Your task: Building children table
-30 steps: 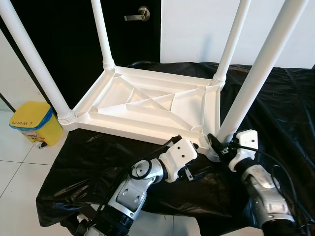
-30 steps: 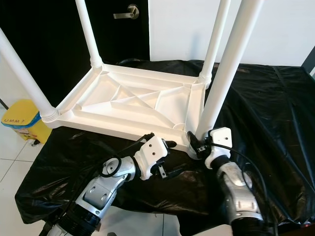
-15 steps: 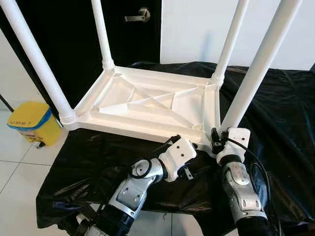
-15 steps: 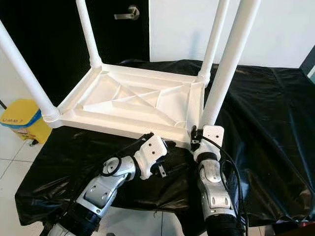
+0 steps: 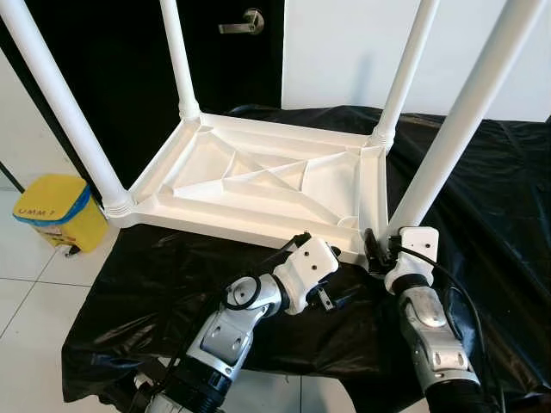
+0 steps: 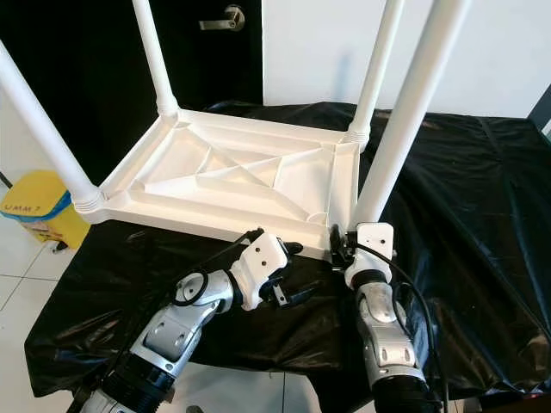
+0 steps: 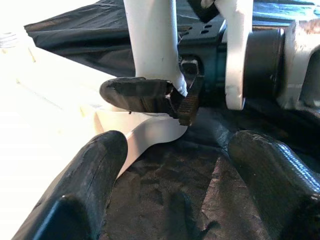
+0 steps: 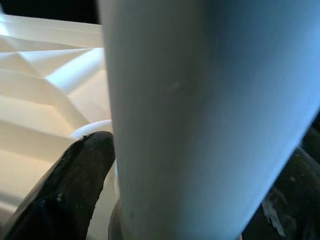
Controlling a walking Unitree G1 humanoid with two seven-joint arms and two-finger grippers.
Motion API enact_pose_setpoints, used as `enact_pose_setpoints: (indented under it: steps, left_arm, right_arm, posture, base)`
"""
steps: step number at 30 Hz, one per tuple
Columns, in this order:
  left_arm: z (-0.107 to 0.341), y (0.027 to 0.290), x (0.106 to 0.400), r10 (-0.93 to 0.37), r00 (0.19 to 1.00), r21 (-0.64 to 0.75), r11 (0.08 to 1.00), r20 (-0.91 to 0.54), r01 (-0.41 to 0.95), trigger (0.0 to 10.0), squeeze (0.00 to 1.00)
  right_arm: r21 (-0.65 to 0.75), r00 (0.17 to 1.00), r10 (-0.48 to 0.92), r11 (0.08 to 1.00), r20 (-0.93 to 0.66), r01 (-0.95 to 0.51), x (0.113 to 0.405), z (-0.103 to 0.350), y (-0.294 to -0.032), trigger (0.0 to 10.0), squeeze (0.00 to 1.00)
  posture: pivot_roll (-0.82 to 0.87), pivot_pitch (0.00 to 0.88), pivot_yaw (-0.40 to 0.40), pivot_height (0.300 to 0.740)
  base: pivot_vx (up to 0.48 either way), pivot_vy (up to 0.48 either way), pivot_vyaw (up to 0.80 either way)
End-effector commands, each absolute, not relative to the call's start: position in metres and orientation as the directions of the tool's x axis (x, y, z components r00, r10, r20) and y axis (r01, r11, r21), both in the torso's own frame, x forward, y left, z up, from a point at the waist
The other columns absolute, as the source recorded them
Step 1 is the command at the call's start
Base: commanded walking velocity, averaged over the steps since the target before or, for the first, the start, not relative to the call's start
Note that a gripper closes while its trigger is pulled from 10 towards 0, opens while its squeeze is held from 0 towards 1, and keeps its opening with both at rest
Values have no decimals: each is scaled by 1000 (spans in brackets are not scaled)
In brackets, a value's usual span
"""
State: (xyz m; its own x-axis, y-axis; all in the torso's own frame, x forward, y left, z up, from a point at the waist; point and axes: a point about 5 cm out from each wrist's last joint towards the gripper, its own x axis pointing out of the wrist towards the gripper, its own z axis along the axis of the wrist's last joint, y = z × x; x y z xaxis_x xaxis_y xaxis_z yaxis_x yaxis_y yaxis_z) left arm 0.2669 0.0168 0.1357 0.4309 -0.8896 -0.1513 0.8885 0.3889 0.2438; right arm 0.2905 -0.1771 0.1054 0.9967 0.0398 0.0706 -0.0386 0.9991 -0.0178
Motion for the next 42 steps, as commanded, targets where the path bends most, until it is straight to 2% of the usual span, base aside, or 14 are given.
enact_pose_setpoints:
  steps: [1,2,4,9,10,12,13,14,24,25,26,27,41,42]
  left_arm:
    - [136,19,270,-862,488,261,443,-141,858,10000,0]
    - [135,20,270,-861,488,263,442,-142,858,10000,0]
    - [135,20,270,-861,488,263,442,-142,858,10000,0]
    - [134,21,270,-864,481,268,433,-150,861,10000,0]
    - [133,21,270,-865,479,269,431,-151,861,10000,0]
    - [133,20,270,-865,479,270,430,-151,862,10000,0]
    - [133,20,271,-865,479,278,428,-152,860,10000,0]
    - [132,20,271,-862,481,295,423,-160,857,10000,0]
    - [132,18,271,-865,475,304,414,-161,858,10000,0]
    - [132,17,271,-866,474,305,413,-160,858,10000,0]
    - [132,17,271,-866,474,306,413,-160,858,10000,0]
    - [132,17,271,-867,473,306,412,-159,858,10000,0]
    - [133,14,270,-871,467,308,407,-153,860,10000,0]
    - [133,14,270,-870,468,306,409,-153,860,10000,0]
  right_arm:
    - [-8,987,141,990,77,-141,286,107,-189,10000,1000]
    - [-13,974,210,978,79,-210,285,109,-193,10000,1000]
    - [-13,974,210,978,79,-210,285,109,-193,10000,1000]
    - [-75,928,368,929,54,-363,288,113,-202,10000,1000]
    - [-86,920,389,919,48,-384,290,114,-203,10000,784]
    - [-93,916,399,914,45,-394,291,114,-203,10000,784]
    - [-99,909,414,907,41,-409,292,114,-203,10000,63]
    - [-111,901,434,897,31,-428,295,113,-203,10000,0]
    - [-144,861,509,851,-11,-505,309,109,-199,10000,0]
    - [-146,859,512,849,-17,-509,310,108,-198,7882,0]
    - [-147,858,514,847,-21,-511,311,107,-198,7882,0]
    - [-147,858,513,847,-25,-510,311,105,-197,0,0]
    - [-127,879,474,870,-43,-476,312,92,-198,0,0]
    - [-125,884,466,875,-47,-468,312,90,-199,10000,0]
  posture:
    - [-116,19,-29,740]
    - [-118,18,-27,740]
    - [-118,18,-27,740]
    - [-123,8,-20,740]
    - [-120,10,-20,740]
    - [-119,9,-20,740]
    - [-115,5,-18,740]
    - [-113,3,-19,740]
    - [-108,0,-19,740]
    - [-106,0,-20,740]
    - [-106,0,-20,740]
    - [-106,0,-19,740]
    - [-107,5,-21,740]
    - [-108,10,-20,740]
  base:
    - [0,0,0]
    - [0,0,0]
    - [0,0,0]
    - [0,0,0]
    - [0,0,0]
    - [0,0,0]
    - [0,0,0]
    - [0,0,0]
    - [0,0,0]
    - [0,0,0]
    - [0,0,0]
    - [0,0,0]
    - [0,0,0]
    - [0,0,0]
